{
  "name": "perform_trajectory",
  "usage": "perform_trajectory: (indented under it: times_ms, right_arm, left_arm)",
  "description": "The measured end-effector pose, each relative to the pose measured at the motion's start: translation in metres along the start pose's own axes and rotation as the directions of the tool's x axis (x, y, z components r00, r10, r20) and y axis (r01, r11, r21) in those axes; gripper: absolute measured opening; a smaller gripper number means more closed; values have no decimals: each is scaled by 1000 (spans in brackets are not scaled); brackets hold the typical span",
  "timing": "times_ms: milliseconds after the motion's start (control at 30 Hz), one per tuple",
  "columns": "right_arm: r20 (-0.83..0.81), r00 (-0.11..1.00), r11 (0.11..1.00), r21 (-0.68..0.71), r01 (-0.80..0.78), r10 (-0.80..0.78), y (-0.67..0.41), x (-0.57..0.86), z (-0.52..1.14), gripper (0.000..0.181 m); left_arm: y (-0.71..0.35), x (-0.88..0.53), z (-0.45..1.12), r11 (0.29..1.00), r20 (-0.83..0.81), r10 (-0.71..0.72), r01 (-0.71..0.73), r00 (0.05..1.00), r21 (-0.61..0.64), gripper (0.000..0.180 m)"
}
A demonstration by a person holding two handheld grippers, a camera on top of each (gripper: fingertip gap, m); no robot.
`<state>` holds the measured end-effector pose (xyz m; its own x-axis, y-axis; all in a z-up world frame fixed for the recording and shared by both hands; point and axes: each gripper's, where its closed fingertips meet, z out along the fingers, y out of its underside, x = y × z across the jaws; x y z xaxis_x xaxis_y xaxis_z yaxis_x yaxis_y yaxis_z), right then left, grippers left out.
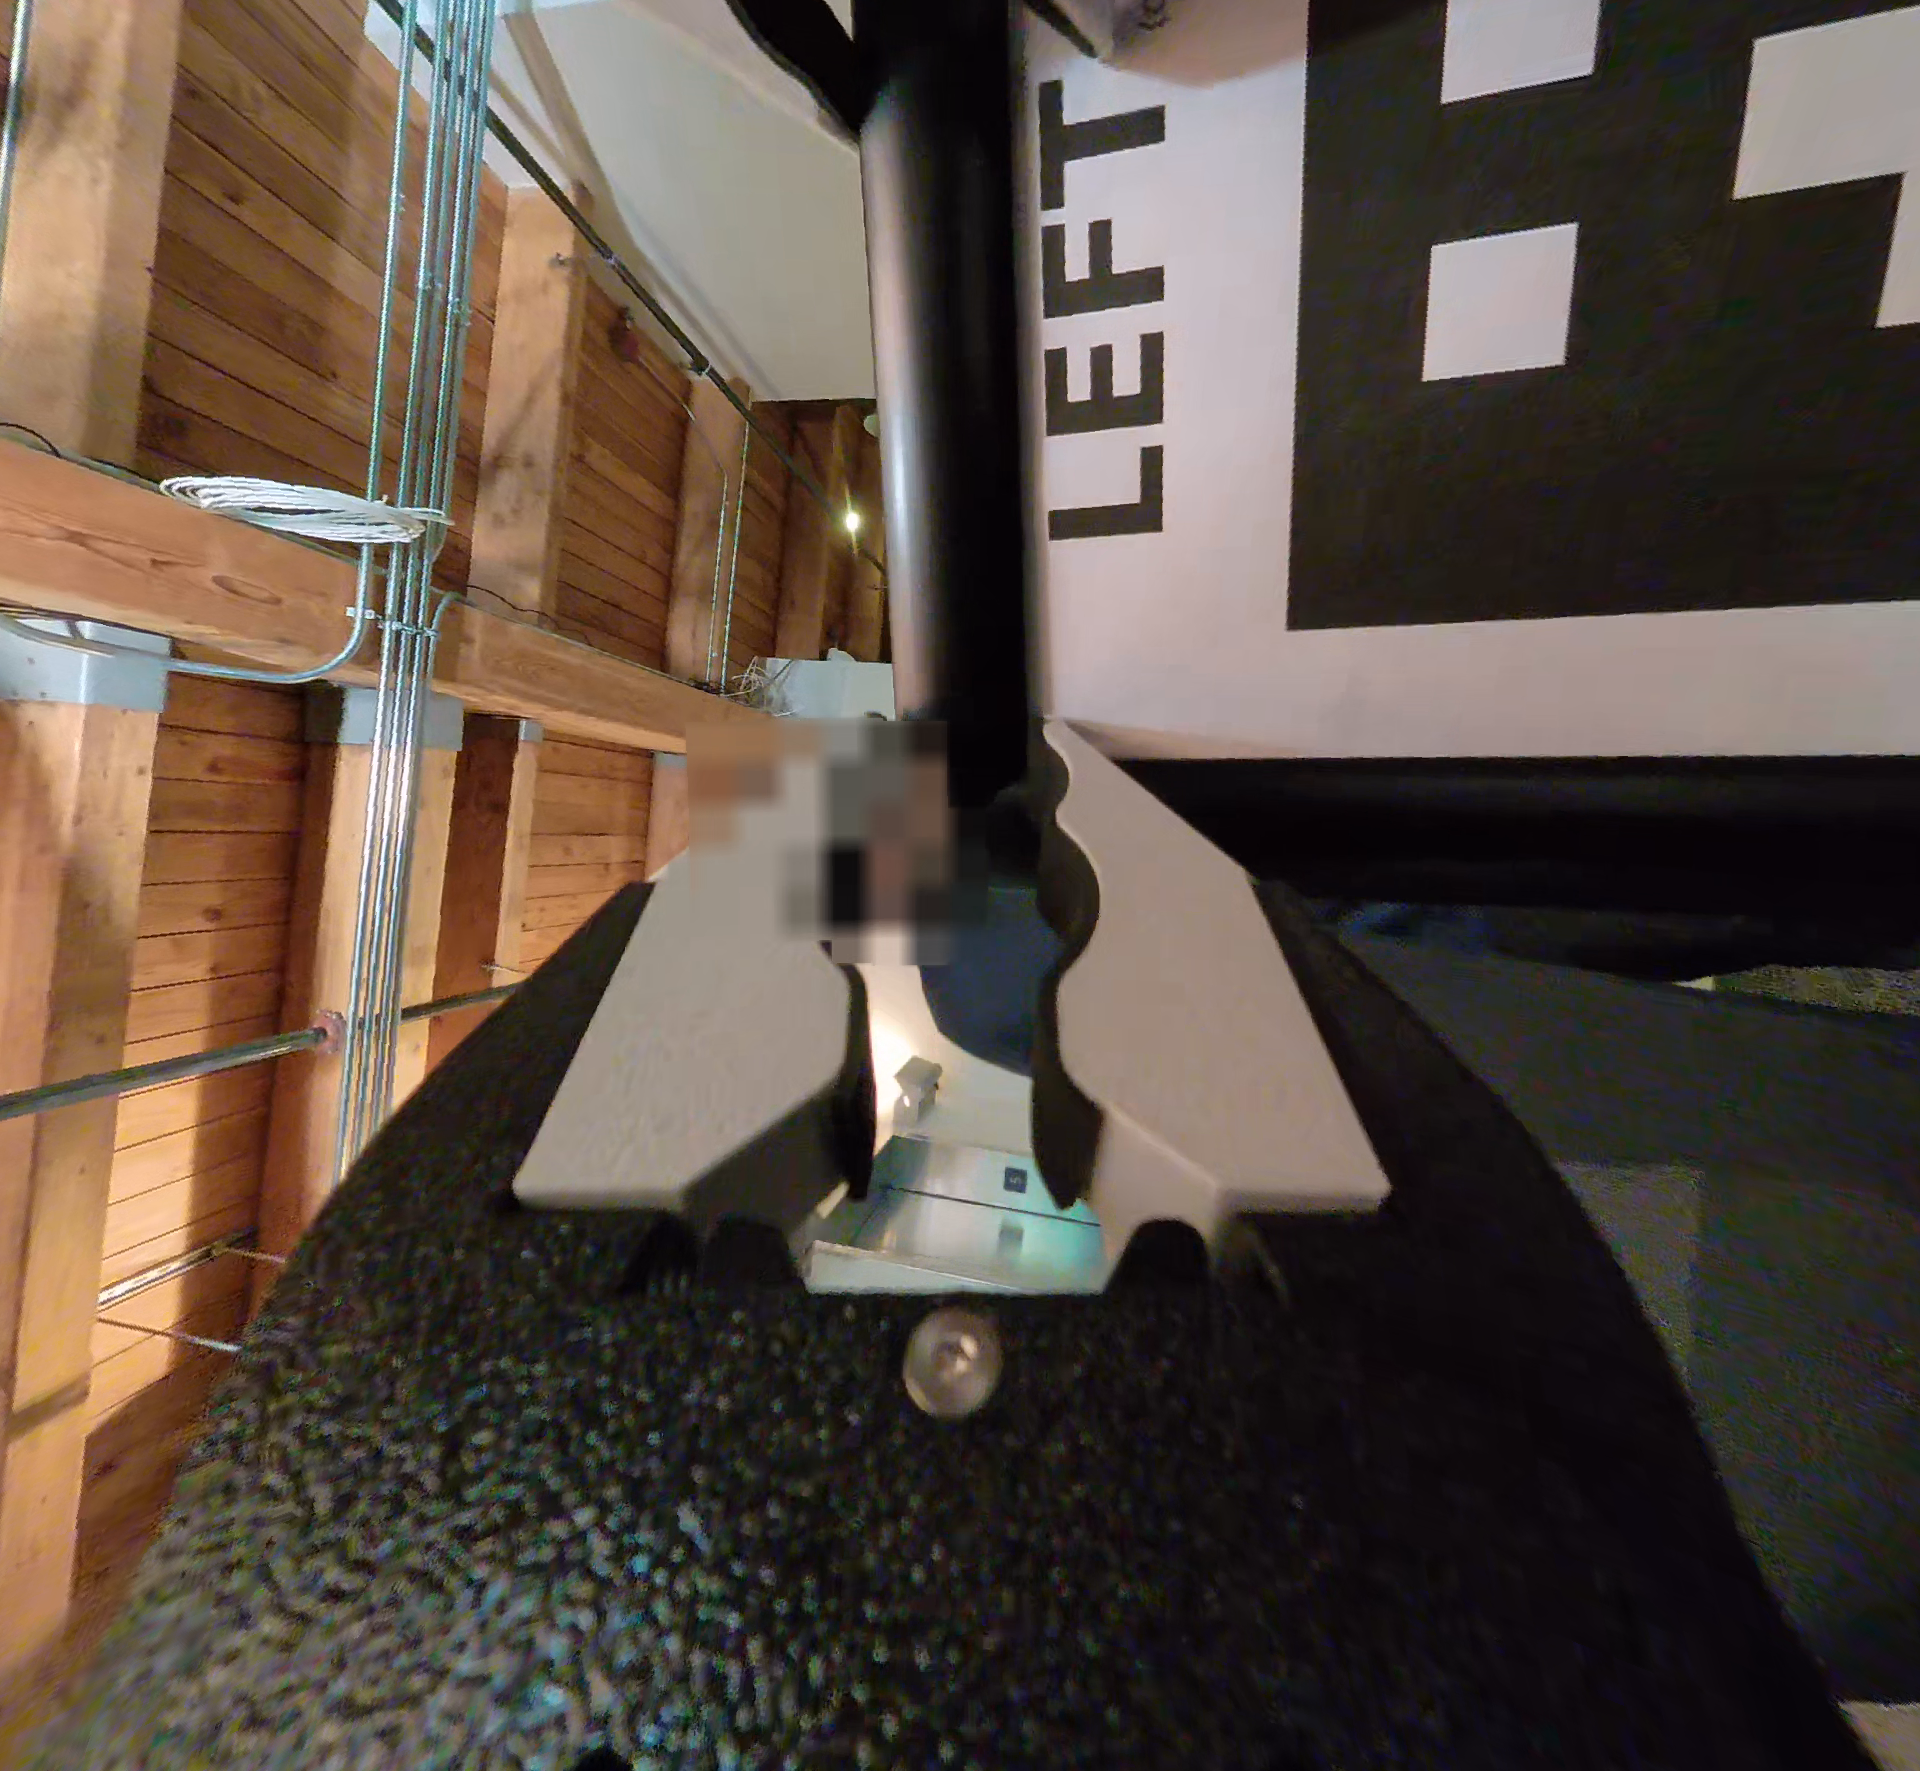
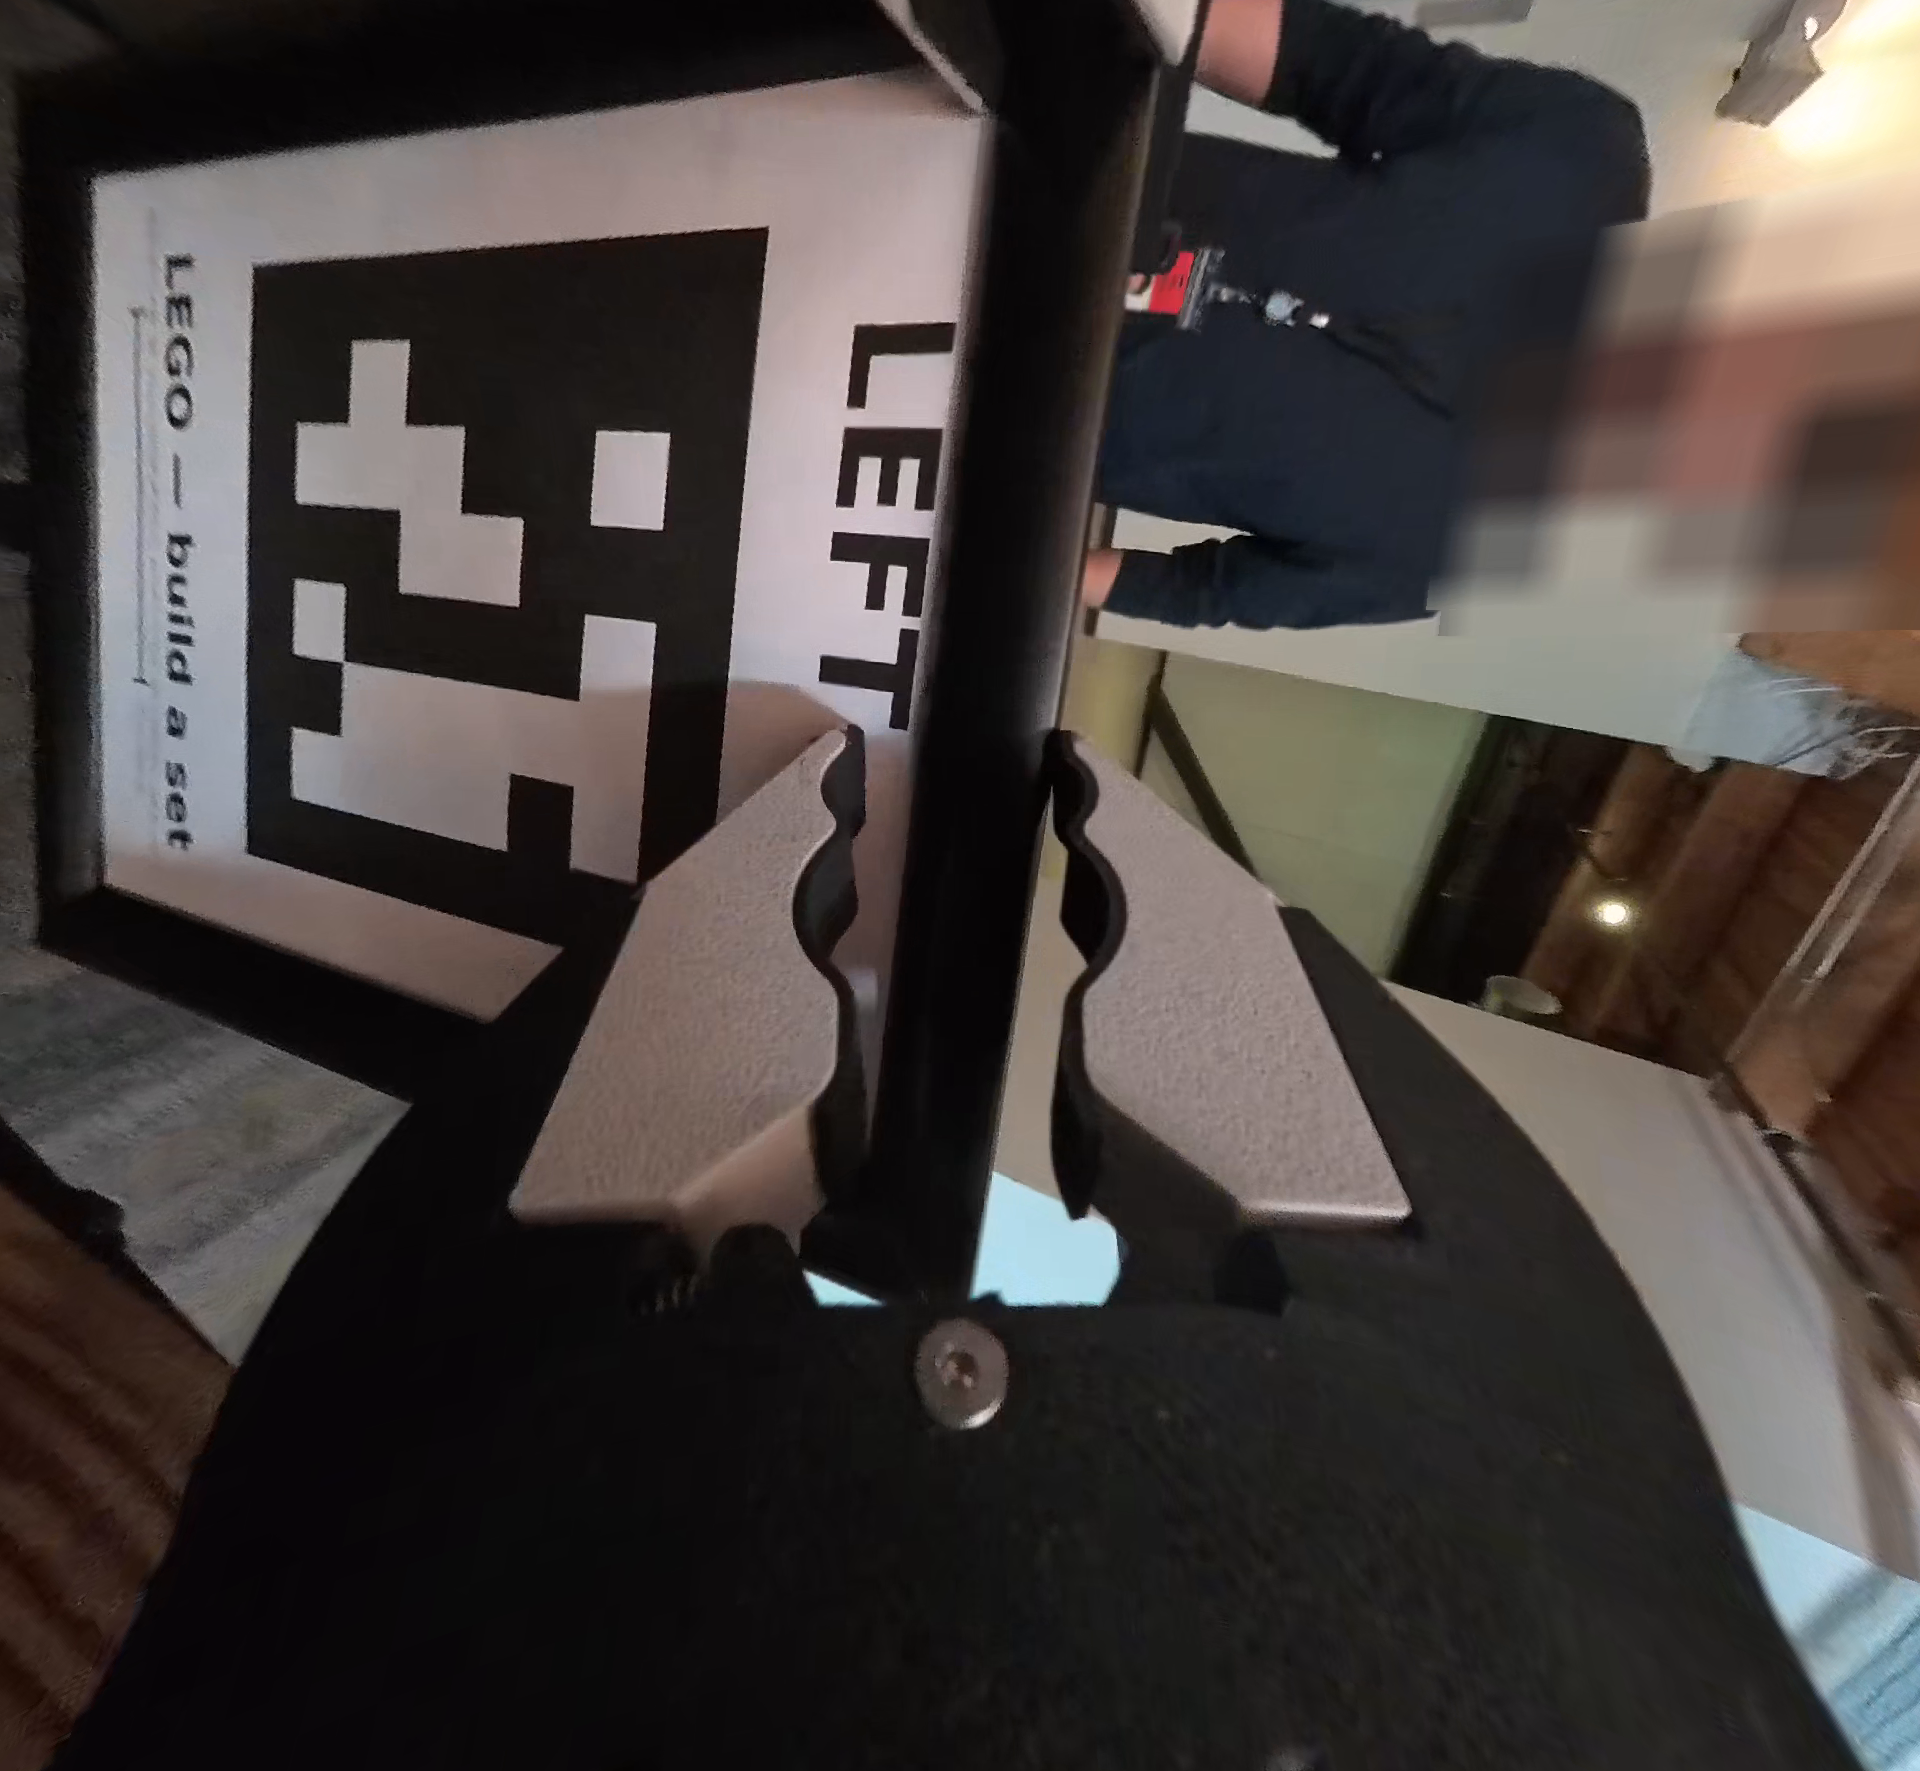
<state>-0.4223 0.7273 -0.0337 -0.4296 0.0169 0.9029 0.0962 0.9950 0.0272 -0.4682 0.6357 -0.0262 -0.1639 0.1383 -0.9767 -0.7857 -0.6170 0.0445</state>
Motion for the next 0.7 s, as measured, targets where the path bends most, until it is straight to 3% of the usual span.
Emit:
perform_trajectory:
  times_ms: [333, 700]
  right_arm:
    - [6, 989, 986, -86, 146, -146, 4, 2, -10, 25]
    - [-195, 964, 977, -150, 152, -180, 9, 14, 6, 25]
  left_arm:
    - [-1, 0, -4, 1000, -3, -11, 11, 1000, 4, 21]
    - [14, 4, 16, 1000, 31, 8, -7, 999, -25, 18]
